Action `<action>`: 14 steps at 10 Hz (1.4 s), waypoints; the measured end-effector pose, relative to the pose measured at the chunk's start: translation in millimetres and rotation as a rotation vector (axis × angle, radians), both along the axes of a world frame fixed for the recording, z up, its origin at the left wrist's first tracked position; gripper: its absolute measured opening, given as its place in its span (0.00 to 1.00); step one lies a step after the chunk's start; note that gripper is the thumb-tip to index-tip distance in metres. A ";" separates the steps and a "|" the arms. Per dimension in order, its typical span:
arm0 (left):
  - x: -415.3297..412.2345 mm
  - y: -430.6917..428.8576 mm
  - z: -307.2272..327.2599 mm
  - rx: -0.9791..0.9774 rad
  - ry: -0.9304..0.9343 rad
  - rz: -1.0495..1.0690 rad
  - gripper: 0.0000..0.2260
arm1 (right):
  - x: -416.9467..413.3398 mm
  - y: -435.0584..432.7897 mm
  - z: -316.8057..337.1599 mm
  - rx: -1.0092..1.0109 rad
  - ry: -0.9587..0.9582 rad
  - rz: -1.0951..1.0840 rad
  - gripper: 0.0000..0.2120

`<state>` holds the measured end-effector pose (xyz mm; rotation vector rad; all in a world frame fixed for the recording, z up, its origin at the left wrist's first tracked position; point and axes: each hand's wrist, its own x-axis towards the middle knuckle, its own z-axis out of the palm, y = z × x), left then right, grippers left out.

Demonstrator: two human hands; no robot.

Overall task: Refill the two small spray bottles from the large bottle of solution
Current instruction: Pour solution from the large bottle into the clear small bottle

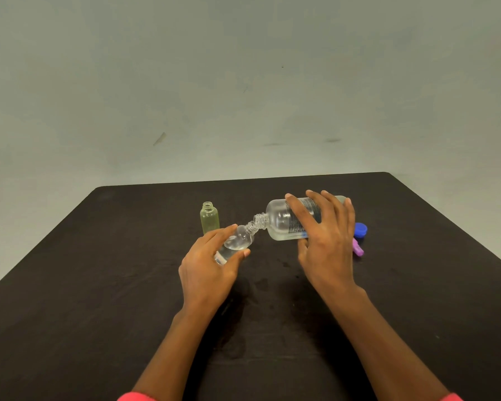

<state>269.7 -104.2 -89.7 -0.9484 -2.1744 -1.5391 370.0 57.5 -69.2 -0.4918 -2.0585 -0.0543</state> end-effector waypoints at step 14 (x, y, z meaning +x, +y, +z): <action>-0.9 0.1 -1.2 0.006 0.015 0.003 0.21 | 0.1 0.0 1.1 -0.001 -0.004 -0.004 0.40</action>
